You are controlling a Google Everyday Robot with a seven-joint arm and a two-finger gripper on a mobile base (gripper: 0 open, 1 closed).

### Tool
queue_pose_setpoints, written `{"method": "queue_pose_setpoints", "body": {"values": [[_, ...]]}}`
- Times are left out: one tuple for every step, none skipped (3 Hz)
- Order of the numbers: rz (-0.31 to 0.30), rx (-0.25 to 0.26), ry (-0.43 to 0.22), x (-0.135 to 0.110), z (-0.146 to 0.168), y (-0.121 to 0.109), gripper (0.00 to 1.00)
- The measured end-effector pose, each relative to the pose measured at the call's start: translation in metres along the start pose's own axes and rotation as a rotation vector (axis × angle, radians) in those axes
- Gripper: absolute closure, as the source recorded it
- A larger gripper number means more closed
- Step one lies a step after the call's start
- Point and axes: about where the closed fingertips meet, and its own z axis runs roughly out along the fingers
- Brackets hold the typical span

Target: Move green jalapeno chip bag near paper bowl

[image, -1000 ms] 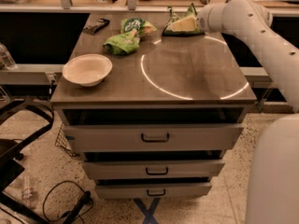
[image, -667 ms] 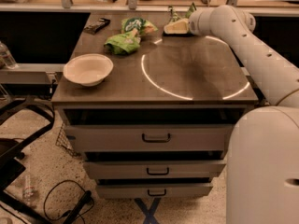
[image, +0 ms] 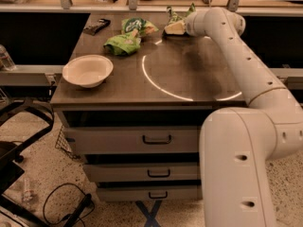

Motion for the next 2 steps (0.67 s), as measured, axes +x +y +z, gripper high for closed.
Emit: {"method": "queue_pose_setpoints", "body": {"values": [[-0.002,0.006,-0.009,-0.0039,0.0019,-0.0043,0.41],[-0.002,0.002,-0.007,-0.0027,0.0045,-0.0013,0.64]]}}
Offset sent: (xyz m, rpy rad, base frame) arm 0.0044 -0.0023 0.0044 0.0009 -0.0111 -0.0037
